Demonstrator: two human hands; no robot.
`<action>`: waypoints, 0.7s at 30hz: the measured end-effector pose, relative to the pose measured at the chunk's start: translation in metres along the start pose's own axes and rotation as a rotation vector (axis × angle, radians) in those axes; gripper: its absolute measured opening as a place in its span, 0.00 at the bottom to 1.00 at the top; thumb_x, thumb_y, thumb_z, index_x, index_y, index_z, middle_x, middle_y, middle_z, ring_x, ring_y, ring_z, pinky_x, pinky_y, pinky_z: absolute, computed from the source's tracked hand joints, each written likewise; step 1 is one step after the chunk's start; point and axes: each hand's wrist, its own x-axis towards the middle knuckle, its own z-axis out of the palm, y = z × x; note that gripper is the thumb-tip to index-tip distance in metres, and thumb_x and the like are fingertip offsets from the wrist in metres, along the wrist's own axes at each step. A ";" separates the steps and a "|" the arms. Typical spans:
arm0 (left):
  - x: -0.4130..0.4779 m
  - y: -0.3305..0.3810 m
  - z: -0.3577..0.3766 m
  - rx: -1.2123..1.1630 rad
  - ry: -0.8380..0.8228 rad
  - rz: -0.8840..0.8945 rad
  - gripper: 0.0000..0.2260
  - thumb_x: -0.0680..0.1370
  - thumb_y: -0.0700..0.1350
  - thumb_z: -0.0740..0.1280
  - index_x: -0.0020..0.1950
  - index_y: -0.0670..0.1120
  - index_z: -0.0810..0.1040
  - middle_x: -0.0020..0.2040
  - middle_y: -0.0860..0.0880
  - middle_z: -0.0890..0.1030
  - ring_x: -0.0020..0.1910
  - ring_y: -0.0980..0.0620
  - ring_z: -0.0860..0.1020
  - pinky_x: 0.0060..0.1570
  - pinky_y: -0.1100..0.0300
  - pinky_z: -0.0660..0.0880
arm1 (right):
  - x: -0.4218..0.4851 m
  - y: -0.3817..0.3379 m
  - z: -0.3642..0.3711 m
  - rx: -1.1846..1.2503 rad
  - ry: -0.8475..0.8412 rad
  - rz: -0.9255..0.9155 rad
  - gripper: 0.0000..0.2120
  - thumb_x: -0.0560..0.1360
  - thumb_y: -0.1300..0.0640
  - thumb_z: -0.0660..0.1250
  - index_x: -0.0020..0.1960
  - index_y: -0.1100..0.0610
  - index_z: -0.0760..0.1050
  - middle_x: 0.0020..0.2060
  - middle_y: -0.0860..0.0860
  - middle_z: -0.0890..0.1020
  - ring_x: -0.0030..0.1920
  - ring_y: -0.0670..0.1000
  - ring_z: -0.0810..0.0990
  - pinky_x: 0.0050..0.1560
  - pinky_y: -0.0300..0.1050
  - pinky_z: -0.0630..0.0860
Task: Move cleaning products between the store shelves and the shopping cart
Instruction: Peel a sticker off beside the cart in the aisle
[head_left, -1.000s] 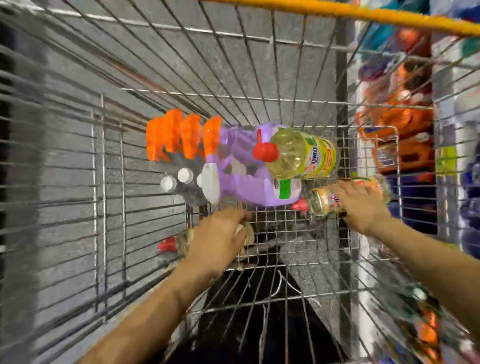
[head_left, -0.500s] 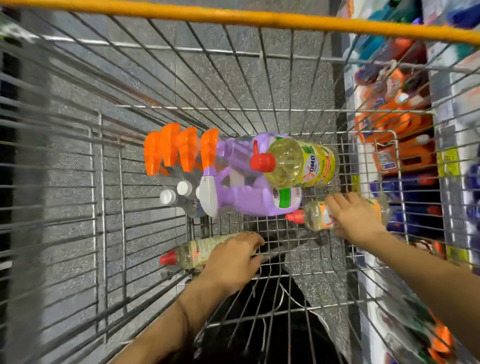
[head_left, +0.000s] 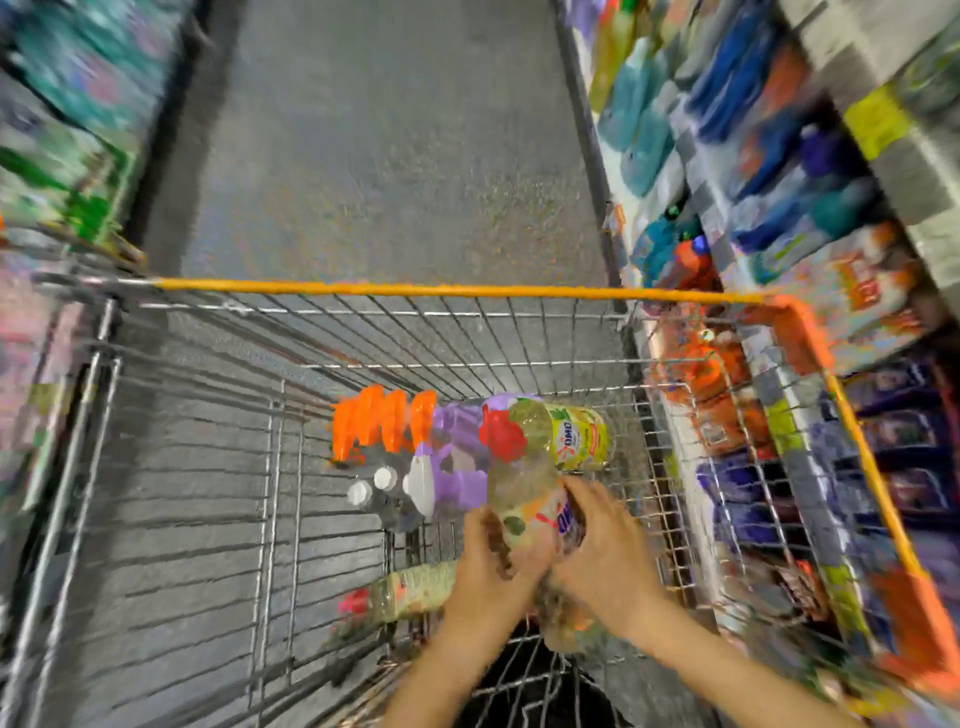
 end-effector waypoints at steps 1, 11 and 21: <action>-0.008 0.009 0.000 -0.070 0.042 0.052 0.14 0.75 0.47 0.70 0.57 0.48 0.70 0.54 0.47 0.82 0.47 0.60 0.81 0.44 0.72 0.73 | -0.009 -0.011 -0.004 0.050 0.056 -0.033 0.28 0.60 0.44 0.72 0.59 0.48 0.74 0.52 0.43 0.77 0.56 0.51 0.77 0.53 0.44 0.71; -0.099 0.074 -0.017 -0.365 0.105 0.321 0.13 0.74 0.52 0.72 0.51 0.44 0.78 0.40 0.47 0.85 0.38 0.54 0.82 0.35 0.63 0.78 | -0.101 -0.069 -0.068 0.879 -0.183 -0.104 0.39 0.62 0.45 0.80 0.69 0.45 0.68 0.59 0.46 0.82 0.57 0.49 0.82 0.56 0.44 0.78; -0.194 0.081 -0.029 -0.221 -0.332 0.426 0.18 0.71 0.47 0.65 0.59 0.45 0.77 0.48 0.47 0.86 0.46 0.54 0.84 0.40 0.64 0.79 | -0.227 -0.115 -0.071 1.002 0.205 -0.095 0.31 0.66 0.56 0.80 0.66 0.49 0.71 0.50 0.46 0.86 0.49 0.45 0.85 0.44 0.36 0.79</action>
